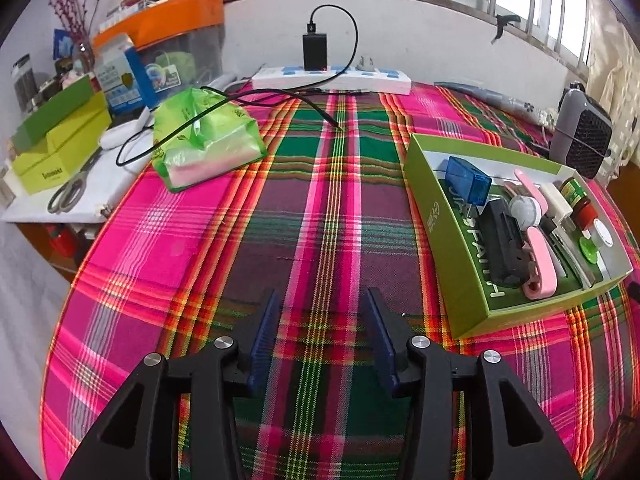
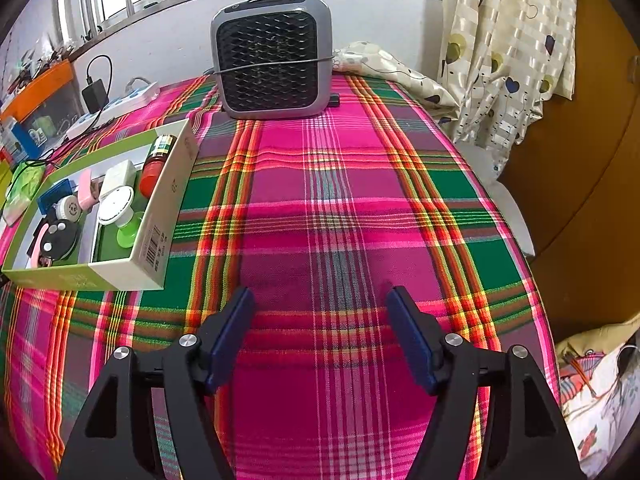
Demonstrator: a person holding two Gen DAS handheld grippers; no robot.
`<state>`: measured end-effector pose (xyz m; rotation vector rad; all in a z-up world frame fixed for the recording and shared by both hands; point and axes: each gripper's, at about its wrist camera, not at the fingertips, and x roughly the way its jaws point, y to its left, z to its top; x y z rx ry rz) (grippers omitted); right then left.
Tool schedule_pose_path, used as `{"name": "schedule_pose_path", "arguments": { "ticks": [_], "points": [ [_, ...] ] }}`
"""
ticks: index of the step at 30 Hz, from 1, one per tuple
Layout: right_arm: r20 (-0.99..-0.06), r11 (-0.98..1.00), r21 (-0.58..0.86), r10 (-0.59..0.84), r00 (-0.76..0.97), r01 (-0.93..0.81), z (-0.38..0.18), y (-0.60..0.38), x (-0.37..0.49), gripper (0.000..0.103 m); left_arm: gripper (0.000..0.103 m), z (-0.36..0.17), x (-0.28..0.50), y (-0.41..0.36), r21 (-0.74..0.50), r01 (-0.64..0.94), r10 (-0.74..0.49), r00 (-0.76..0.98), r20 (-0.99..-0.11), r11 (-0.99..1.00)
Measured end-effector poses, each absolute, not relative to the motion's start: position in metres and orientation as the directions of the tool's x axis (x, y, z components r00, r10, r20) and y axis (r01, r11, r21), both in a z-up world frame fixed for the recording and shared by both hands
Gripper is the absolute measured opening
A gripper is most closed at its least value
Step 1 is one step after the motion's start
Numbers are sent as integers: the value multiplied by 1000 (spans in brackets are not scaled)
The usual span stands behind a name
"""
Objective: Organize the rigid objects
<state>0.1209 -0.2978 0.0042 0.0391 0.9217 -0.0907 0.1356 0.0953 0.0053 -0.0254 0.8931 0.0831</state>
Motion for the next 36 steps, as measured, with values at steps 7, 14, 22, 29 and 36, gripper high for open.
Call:
{"name": "schedule_pose_path", "arguments": {
  "ticks": [7, 14, 22, 29, 36],
  "points": [
    [-797, 995, -5, -61, 601, 95, 4, -298, 121, 70, 44, 5, 136, 96, 16, -83, 64, 624, -779, 996],
    [-797, 995, -5, -61, 601, 95, 4, -298, 121, 70, 44, 5, 136, 96, 13, -83, 62, 624, -779, 996],
    [-797, 995, -5, -61, 601, 95, 4, -298, 122, 70, 44, 5, 135, 96, 13, -83, 63, 624, -779, 996],
    [-797, 995, -5, -61, 601, 95, 4, -298, 122, 70, 44, 5, 136, 95, 16, -84, 65, 624, -779, 996],
    [-797, 995, -5, -61, 601, 95, 4, -298, 121, 70, 44, 5, 136, 95, 16, -84, 65, 624, -779, 996]
  ]
}}
